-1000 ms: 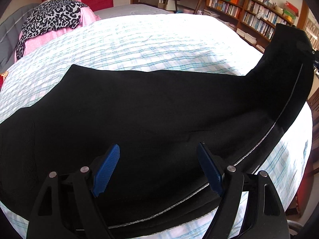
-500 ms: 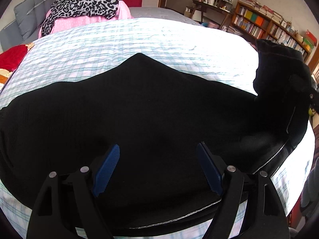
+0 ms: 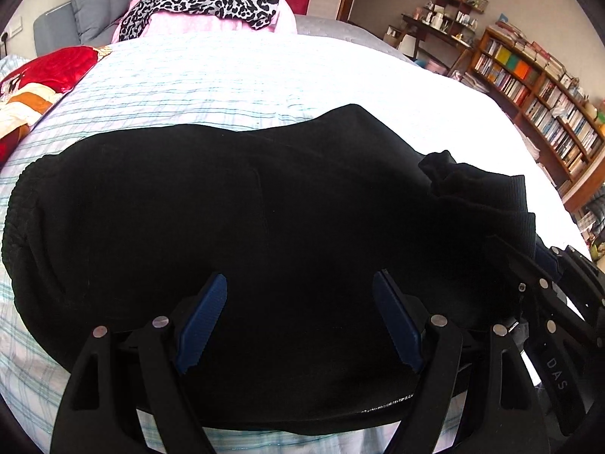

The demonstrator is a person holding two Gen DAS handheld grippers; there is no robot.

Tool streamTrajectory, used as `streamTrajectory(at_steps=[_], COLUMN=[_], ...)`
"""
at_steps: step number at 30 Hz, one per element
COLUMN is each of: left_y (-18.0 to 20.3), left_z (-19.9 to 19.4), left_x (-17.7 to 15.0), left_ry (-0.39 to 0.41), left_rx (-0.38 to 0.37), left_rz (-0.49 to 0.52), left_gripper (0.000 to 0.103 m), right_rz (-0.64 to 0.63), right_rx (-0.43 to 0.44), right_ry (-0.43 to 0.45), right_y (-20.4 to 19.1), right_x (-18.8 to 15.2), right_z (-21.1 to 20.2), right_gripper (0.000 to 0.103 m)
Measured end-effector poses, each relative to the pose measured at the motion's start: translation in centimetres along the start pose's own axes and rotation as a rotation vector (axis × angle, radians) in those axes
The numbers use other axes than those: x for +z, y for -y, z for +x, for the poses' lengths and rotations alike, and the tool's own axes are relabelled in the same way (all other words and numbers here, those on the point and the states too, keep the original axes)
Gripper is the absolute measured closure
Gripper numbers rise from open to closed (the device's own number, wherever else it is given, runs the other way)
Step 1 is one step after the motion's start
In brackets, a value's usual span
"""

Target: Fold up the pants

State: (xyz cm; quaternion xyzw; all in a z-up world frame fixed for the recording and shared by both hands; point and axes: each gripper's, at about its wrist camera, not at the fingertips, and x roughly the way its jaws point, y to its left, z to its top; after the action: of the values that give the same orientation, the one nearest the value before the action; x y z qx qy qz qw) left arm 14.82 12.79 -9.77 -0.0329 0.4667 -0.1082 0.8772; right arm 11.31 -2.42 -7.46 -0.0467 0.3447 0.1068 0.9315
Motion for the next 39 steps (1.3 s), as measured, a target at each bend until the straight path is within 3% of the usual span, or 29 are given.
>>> streamTrajectory(at_steps=[11, 13, 15, 21, 31, 36, 39], left_y=[-0.5, -0.6, -0.5, 0.7, 8.9, 12.3, 13.4], left_z=[-0.6, -0.7, -0.8, -1.7, -0.9, 1.1, 3.4], left_x=[-0.1, -0.1, 0.0, 0.8, 2.8, 3.2, 2.9], left_ry=[0.007, 0.005, 0.006, 0.023, 0.043, 0.036, 0.006], left_rx=[0.031, 0.036, 0.043, 0.047, -0.021, -0.036, -0.014], left_rz=[-0.011, -0.015, -0.013, 0.017, 0.181, 0.249, 0.287], left_gripper=[0.024, 0.024, 0.024, 0.024, 0.024, 0.024, 0.024], right_rz=[0.007, 0.015, 0.042, 0.096, 0.272, 0.353, 0.39], right_rx=[0.044, 0.062, 0.117, 0.182, 0.018, -0.074, -0.059], right_ry=[-0.061, -0.082, -0.109, -0.045, -0.018, -0.064, -0.138], right_y=[-0.6, -0.6, -0.3, 1.5, 10.9, 15.6, 17.1], right_x=[-0.2, -0.6, -0.8, -1.3, -4.4, -6.5, -8.2], right_z=[2.4, 2.8, 2.8, -1.3, -7.2, -7.7, -6.5], right_gripper=[0.084, 0.078, 0.055, 0.05, 0.05, 0.05, 0.05])
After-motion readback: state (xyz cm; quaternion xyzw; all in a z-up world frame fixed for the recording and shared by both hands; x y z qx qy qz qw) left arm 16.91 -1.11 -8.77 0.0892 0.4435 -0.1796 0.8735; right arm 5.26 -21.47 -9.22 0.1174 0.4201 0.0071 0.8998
